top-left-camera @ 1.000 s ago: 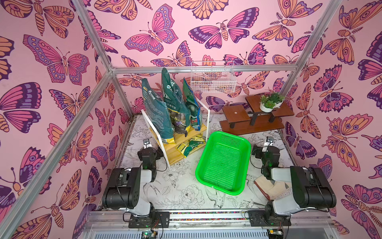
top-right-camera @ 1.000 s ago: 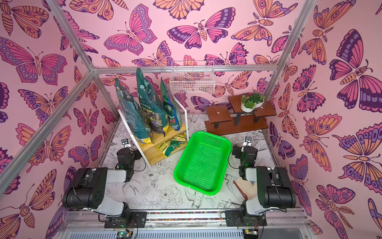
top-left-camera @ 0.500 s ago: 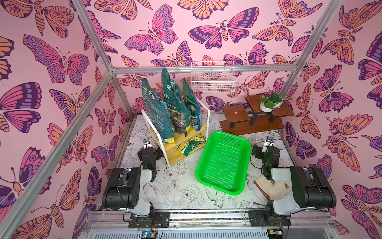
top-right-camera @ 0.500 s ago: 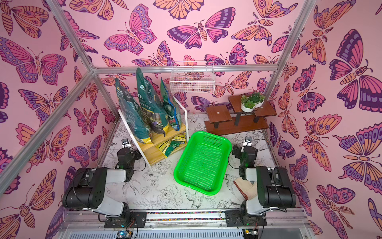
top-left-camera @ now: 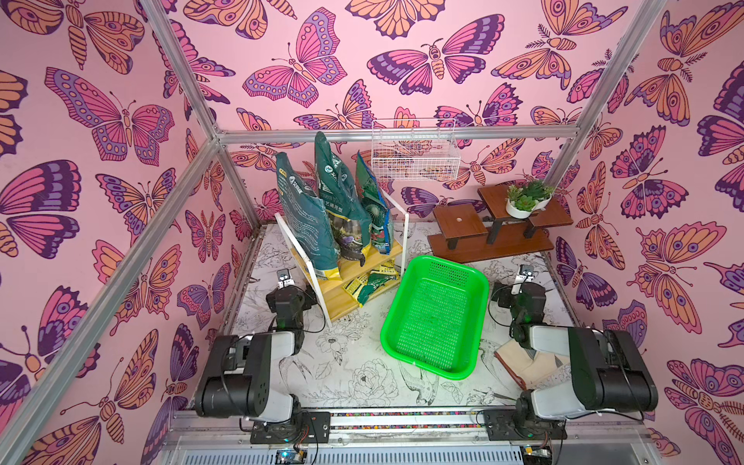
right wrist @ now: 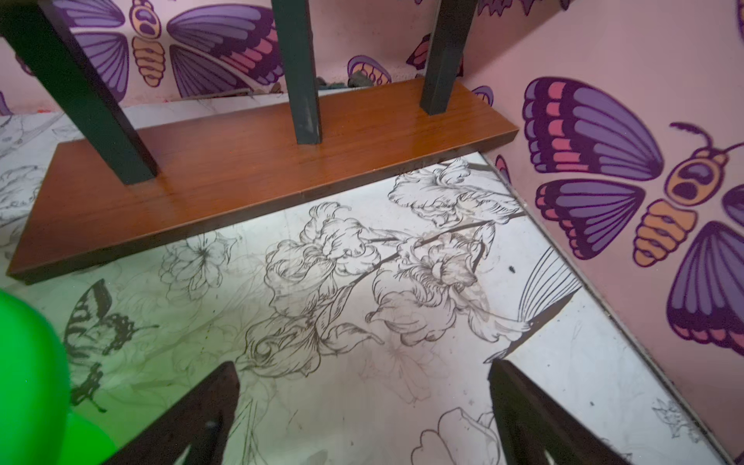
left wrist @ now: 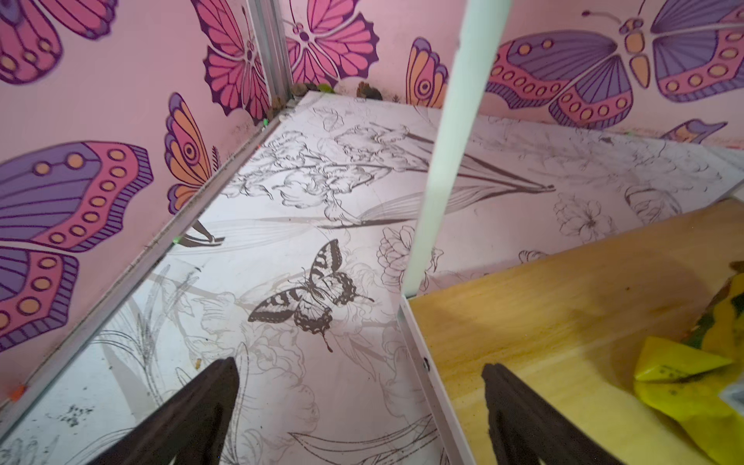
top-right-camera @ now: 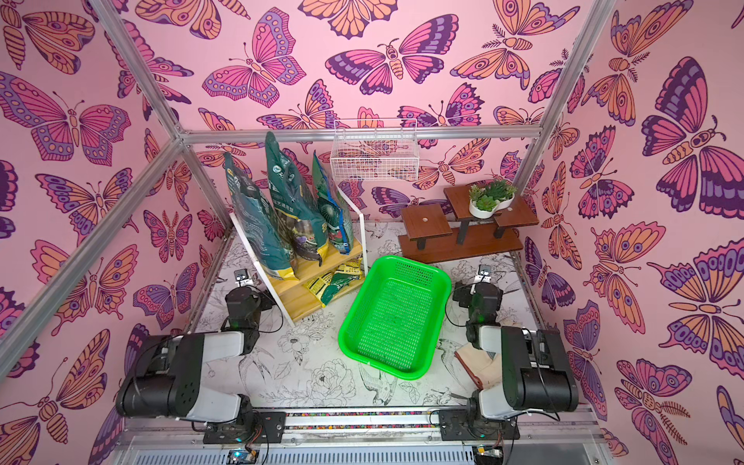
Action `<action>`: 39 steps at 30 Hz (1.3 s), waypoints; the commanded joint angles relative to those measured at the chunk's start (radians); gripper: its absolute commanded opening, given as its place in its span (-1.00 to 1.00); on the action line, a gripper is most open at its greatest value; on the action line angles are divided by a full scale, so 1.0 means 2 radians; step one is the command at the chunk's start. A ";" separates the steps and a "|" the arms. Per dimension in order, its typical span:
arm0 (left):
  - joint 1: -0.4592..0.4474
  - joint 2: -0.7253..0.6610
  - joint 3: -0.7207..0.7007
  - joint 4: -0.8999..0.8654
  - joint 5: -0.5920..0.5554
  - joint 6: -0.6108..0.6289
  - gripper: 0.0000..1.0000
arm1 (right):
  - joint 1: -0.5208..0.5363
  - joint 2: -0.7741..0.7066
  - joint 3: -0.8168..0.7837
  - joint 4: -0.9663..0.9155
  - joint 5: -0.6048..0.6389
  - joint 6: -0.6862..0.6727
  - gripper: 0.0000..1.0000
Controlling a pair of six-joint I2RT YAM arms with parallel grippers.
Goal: Take down the fertilizer bag from the shelf
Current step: Adjust the storage box at the center of the board.
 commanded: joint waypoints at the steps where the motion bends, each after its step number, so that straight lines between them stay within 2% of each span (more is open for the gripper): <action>1: -0.001 -0.062 0.027 -0.101 -0.042 0.000 0.99 | -0.002 -0.035 0.084 -0.179 0.037 0.044 0.98; 4: 0.000 -0.123 0.067 -0.205 -0.085 0.003 1.00 | -0.002 -0.048 0.134 -0.293 0.013 0.080 0.99; 7: 0.000 -0.158 0.103 -0.294 -0.103 -0.010 1.00 | -0.002 -0.069 0.150 -0.339 -0.034 0.092 0.92; 9: 0.000 -0.178 0.128 -0.351 -0.108 -0.027 1.00 | -0.002 -0.074 0.165 -0.362 -0.063 0.094 0.88; 13: 0.000 -0.224 0.167 -0.441 -0.100 -0.065 1.00 | -0.001 -0.059 0.235 -0.469 -0.133 0.106 0.73; 16: 0.000 -0.265 0.183 -0.482 -0.108 -0.076 1.00 | 0.008 -0.046 0.253 -0.490 -0.169 0.100 0.65; 19: 0.000 -0.307 0.200 -0.508 -0.120 -0.078 1.00 | 0.019 -0.020 0.276 -0.509 -0.183 0.087 0.57; 23: 0.000 -0.337 0.240 -0.533 -0.098 -0.080 1.00 | 0.023 0.017 0.304 -0.509 -0.214 0.095 0.41; 29: -0.005 -0.330 0.325 -0.575 -0.021 -0.108 1.00 | 0.028 0.051 0.324 -0.509 -0.233 0.104 0.27; 35: -0.007 -0.324 0.375 -0.574 0.009 -0.131 1.00 | 0.047 0.073 0.323 -0.516 -0.210 0.092 0.21; 39: -0.008 -0.314 0.384 -0.572 0.036 -0.149 1.00 | 0.047 0.089 0.326 -0.515 -0.193 0.087 0.17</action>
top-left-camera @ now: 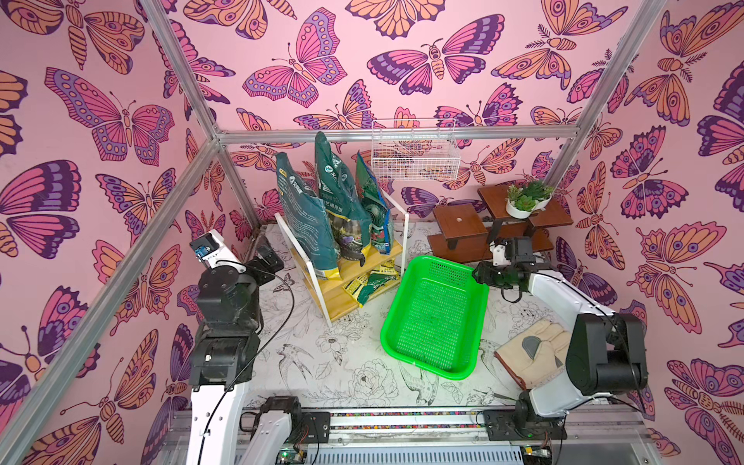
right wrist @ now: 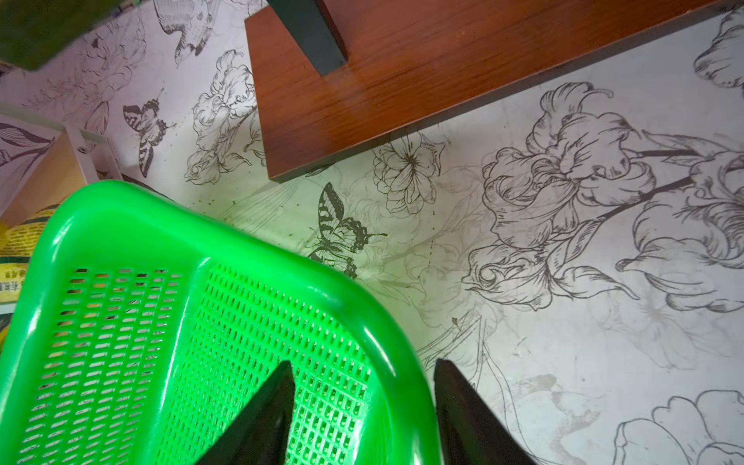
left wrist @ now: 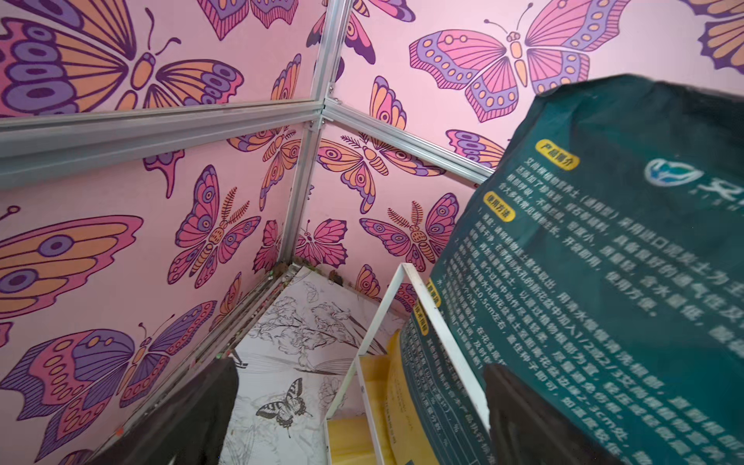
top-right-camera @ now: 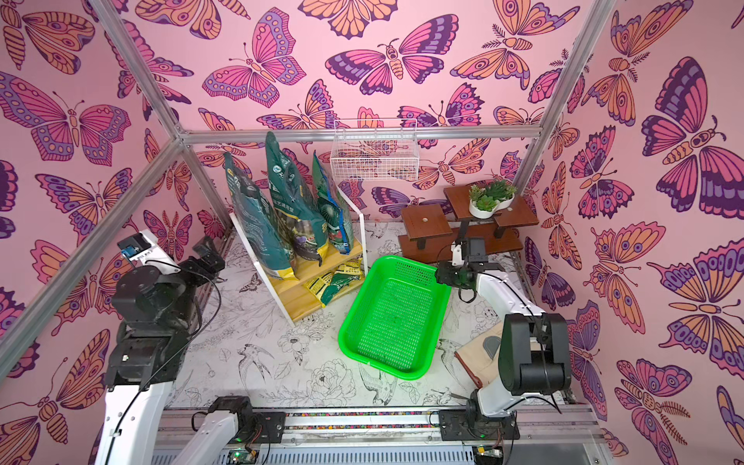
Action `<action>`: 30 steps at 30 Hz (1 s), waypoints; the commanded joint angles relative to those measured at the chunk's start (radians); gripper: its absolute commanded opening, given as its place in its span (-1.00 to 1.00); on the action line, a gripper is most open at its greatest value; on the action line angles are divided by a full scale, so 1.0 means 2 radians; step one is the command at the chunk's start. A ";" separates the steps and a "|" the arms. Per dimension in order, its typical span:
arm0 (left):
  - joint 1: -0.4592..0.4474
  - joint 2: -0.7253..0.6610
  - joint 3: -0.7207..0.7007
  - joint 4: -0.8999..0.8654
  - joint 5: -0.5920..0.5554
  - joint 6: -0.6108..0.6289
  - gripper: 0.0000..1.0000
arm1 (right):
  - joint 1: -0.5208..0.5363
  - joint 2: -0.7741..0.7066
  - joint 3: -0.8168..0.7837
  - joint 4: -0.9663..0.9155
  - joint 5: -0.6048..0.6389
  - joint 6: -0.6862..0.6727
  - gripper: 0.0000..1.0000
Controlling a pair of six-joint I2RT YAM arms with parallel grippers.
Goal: Take down the fertilizer bag from the shelf
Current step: Adjust the storage box at the center of the board.
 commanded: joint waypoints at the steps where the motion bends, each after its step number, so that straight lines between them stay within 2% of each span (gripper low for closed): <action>1: -0.004 0.010 0.004 -0.013 0.036 -0.023 1.00 | 0.002 0.018 0.014 -0.012 0.020 -0.007 0.15; 7: -0.005 0.003 -0.010 -0.002 0.028 -0.023 1.00 | 0.001 0.034 0.021 -0.006 0.024 0.004 -0.05; 11: -0.005 0.000 -0.025 0.009 0.025 -0.021 1.00 | 0.002 0.023 0.009 0.001 0.037 0.032 -0.40; 15: -0.005 0.006 -0.039 0.017 0.010 -0.011 1.00 | 0.002 -0.027 -0.031 0.008 0.077 0.086 -0.74; 21: -0.005 0.015 -0.064 0.026 -0.008 -0.004 1.00 | 0.002 -0.120 -0.081 -0.038 0.200 0.184 -0.76; 25: -0.005 0.016 -0.080 0.032 -0.011 -0.005 1.00 | 0.002 -0.165 -0.124 -0.051 0.221 0.222 -0.73; 30: -0.005 0.016 -0.102 0.038 -0.007 -0.009 1.00 | 0.002 -0.180 -0.156 -0.080 0.260 0.243 -0.66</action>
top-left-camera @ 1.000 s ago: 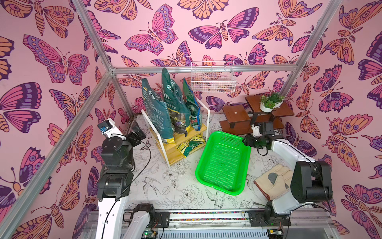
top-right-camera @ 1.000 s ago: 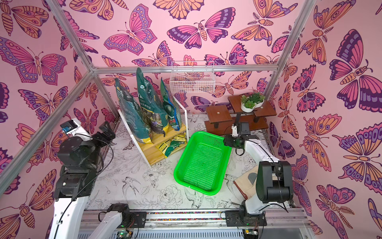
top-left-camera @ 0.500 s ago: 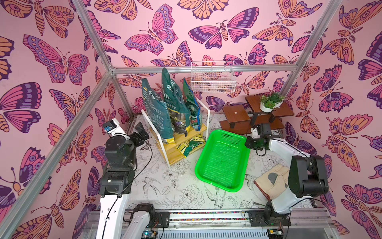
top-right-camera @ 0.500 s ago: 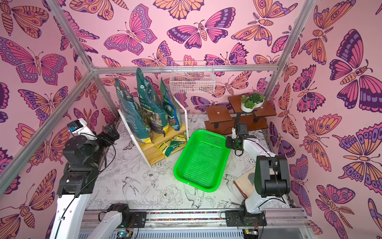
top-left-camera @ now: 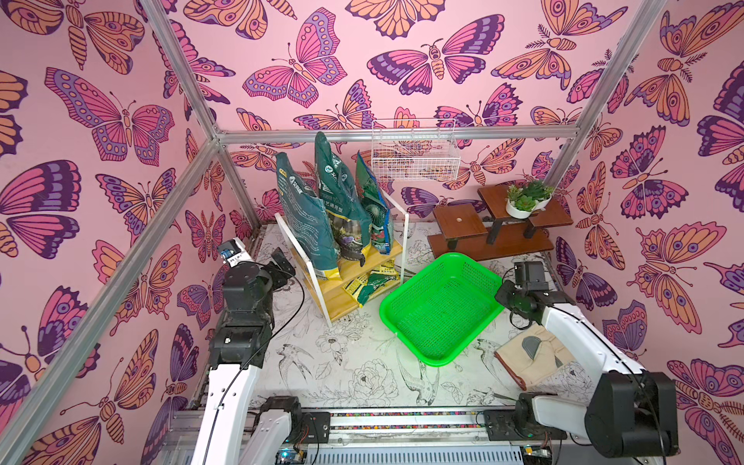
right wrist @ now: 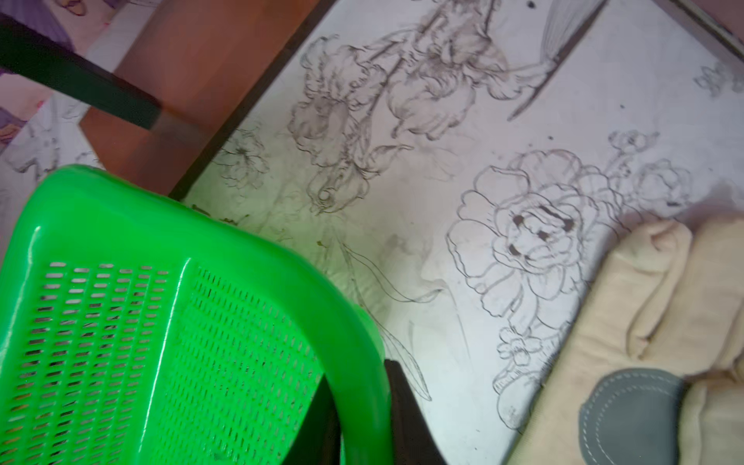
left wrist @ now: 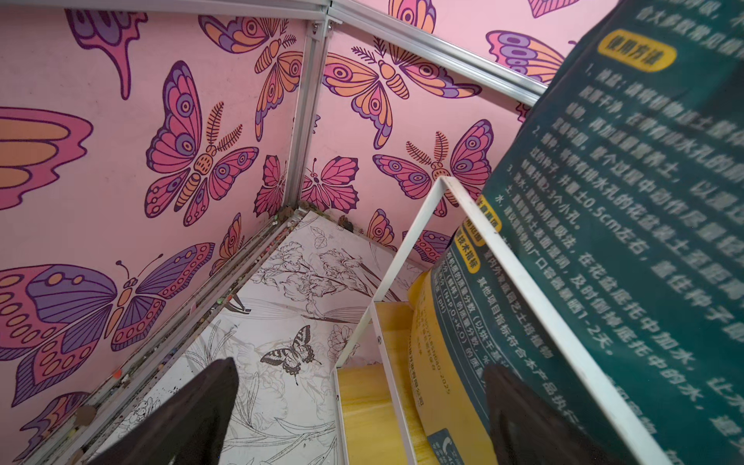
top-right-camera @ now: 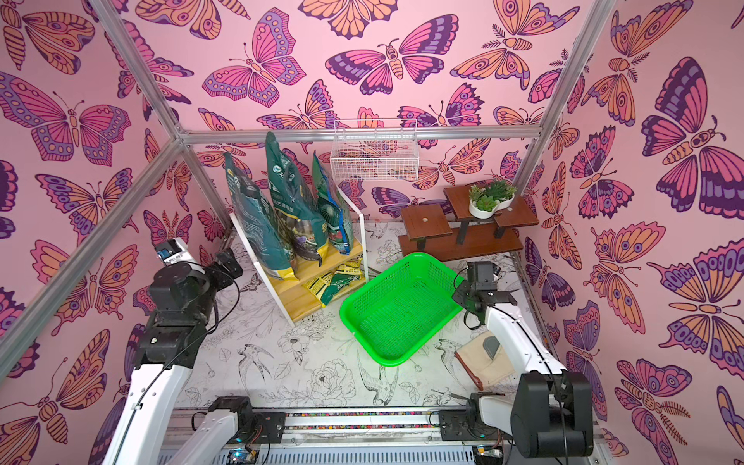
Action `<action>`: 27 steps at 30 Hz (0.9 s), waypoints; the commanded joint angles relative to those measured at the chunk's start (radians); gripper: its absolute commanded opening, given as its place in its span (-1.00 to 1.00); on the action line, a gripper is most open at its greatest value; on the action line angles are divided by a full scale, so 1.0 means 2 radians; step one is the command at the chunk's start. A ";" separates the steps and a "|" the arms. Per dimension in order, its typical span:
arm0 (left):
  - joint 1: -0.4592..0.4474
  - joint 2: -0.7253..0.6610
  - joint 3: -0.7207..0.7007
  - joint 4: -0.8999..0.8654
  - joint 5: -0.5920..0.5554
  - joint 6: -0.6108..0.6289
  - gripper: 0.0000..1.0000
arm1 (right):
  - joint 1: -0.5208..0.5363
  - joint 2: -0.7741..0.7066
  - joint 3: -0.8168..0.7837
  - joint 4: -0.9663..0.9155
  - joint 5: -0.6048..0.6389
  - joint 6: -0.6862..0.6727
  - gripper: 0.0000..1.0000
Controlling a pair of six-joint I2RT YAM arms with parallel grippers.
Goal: Take down the fertilizer bag from the shelf
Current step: Adjust the storage box at the center of the board.
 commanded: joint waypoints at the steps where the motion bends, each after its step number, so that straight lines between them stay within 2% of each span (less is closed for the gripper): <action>1: -0.002 -0.002 -0.016 0.014 -0.003 0.001 1.00 | -0.001 -0.004 -0.016 -0.038 0.084 0.020 -0.62; 3: -0.003 -0.004 -0.021 0.015 0.000 -0.001 1.00 | -0.002 -0.006 -0.016 -0.040 0.085 0.013 -0.43; 7: -0.003 -0.006 -0.026 0.014 0.006 -0.005 1.00 | -0.001 -0.010 0.009 -0.058 0.097 -0.013 0.16; 10: -0.003 -0.009 -0.029 0.014 0.008 -0.010 1.00 | 0.000 -0.009 0.034 -0.084 0.115 -0.039 0.52; 11: -0.002 -0.011 -0.030 0.014 0.008 -0.011 1.00 | 0.000 -0.009 0.041 -0.093 0.118 -0.051 0.57; 13: -0.003 -0.013 -0.032 0.014 0.009 -0.011 1.00 | 0.008 -0.016 0.052 -0.101 0.121 -0.077 0.57; 16: -0.003 -0.013 -0.035 0.014 0.010 -0.011 1.00 | 0.062 -0.023 0.075 -0.099 0.116 -0.130 0.54; 22: -0.003 -0.014 -0.035 0.010 0.015 -0.019 1.00 | 0.256 0.062 0.181 -0.159 0.096 -0.181 0.51; 27: -0.003 -0.024 -0.036 0.007 0.010 -0.020 1.00 | 0.394 0.123 0.219 -0.125 0.053 -0.175 0.41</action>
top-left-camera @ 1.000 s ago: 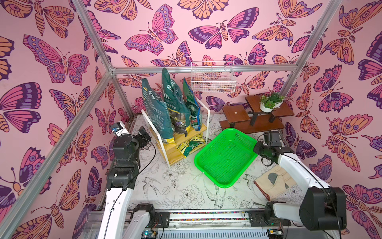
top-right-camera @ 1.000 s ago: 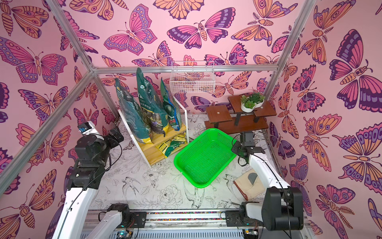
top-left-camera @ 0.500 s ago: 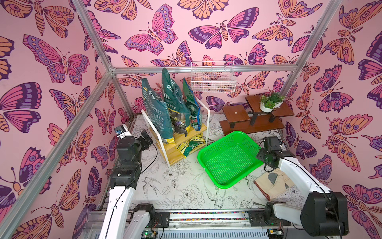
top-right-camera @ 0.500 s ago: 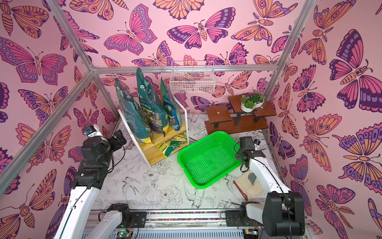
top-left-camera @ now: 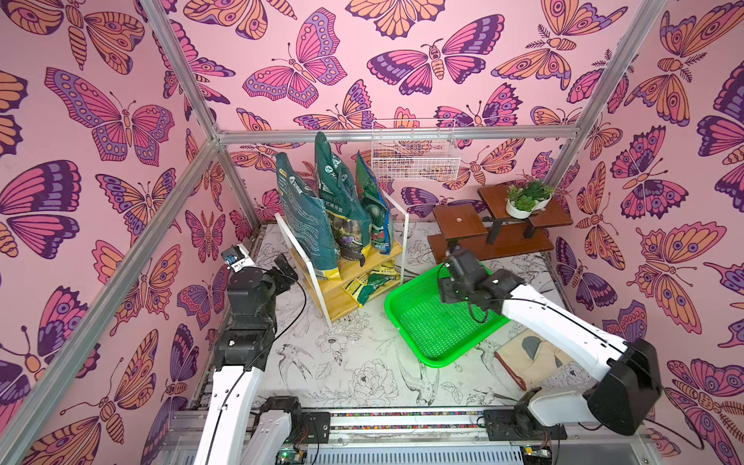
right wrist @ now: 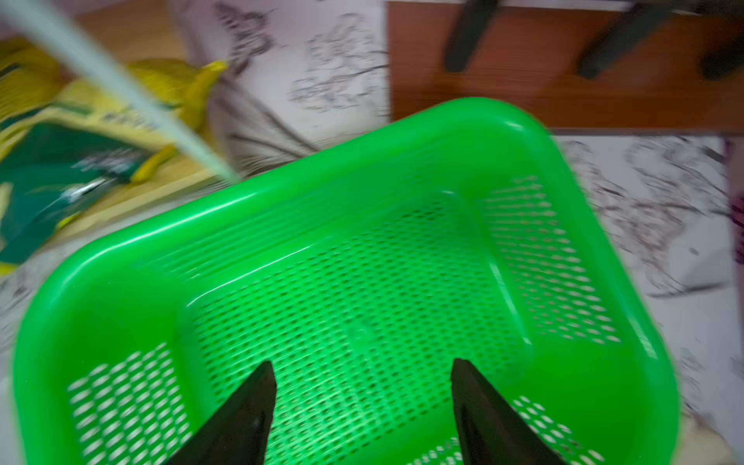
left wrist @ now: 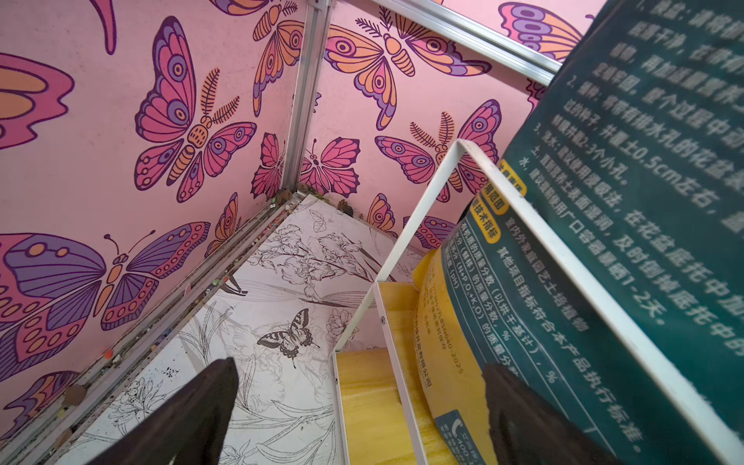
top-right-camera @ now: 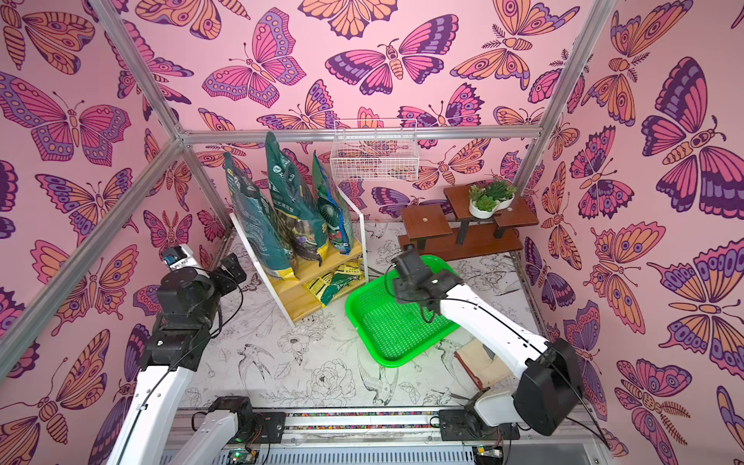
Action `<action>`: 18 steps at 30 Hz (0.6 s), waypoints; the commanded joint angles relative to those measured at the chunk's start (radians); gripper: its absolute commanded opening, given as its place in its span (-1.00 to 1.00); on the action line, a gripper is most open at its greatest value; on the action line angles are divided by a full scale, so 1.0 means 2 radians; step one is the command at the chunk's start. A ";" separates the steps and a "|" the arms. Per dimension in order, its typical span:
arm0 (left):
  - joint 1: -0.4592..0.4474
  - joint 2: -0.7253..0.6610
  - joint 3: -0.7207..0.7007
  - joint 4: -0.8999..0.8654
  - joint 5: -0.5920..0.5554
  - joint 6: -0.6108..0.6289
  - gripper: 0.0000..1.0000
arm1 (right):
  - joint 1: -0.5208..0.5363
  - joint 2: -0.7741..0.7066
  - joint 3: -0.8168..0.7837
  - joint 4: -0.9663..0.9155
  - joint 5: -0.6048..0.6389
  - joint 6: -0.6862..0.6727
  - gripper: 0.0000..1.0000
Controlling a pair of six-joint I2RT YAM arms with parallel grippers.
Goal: Take down the fertilizer bag from the shelf
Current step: Adjust the storage box at the center of the board.
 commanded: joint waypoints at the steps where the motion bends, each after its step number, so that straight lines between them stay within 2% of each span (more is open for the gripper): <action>1: -0.003 -0.013 -0.008 -0.002 0.001 -0.004 1.00 | 0.068 0.035 0.019 -0.004 -0.039 -0.012 0.40; 8: -0.002 -0.024 -0.012 -0.007 -0.015 0.007 1.00 | 0.139 0.101 0.035 0.031 -0.065 -0.022 0.35; 13: -0.003 -0.030 -0.016 -0.010 -0.027 0.008 1.00 | 0.143 0.126 0.040 0.029 -0.063 -0.012 0.29; 18: -0.002 -0.039 -0.021 -0.011 -0.034 0.010 1.00 | 0.143 0.151 0.051 0.018 -0.046 -0.002 -0.12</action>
